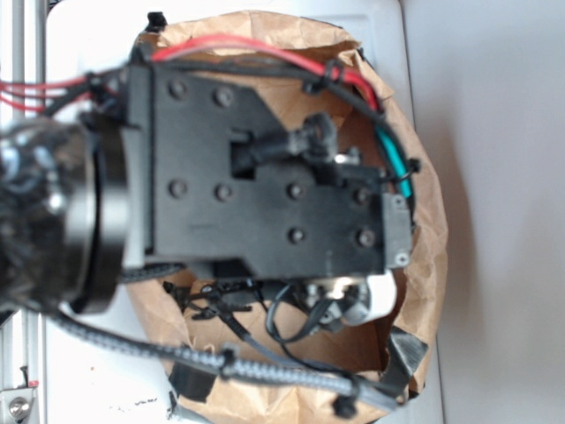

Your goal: Grab the green sponge.

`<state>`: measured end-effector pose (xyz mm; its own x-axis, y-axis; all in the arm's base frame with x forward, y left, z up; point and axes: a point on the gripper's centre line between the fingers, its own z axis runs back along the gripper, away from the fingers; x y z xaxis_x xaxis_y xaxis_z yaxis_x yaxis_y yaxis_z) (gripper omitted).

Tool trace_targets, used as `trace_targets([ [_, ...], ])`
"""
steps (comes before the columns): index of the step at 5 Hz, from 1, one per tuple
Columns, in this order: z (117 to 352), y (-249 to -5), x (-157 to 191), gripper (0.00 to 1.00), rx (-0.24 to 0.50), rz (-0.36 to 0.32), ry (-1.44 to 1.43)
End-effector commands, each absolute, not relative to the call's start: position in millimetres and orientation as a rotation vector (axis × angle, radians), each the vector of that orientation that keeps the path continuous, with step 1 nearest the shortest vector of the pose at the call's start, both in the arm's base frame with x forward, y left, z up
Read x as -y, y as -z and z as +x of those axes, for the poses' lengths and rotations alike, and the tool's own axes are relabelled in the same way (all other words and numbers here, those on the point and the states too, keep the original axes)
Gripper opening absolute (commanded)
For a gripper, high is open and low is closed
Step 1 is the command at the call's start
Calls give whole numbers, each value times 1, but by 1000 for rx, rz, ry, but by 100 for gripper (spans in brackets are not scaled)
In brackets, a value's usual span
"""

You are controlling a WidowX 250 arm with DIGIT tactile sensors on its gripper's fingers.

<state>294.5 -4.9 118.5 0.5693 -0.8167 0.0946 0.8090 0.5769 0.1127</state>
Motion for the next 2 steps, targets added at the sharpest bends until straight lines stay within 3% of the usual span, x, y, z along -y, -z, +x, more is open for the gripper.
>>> trace_targets([
  [1,281,-197,-4,0,195,114,749],
  [2,270,-207,-5,0,221,165,624],
])
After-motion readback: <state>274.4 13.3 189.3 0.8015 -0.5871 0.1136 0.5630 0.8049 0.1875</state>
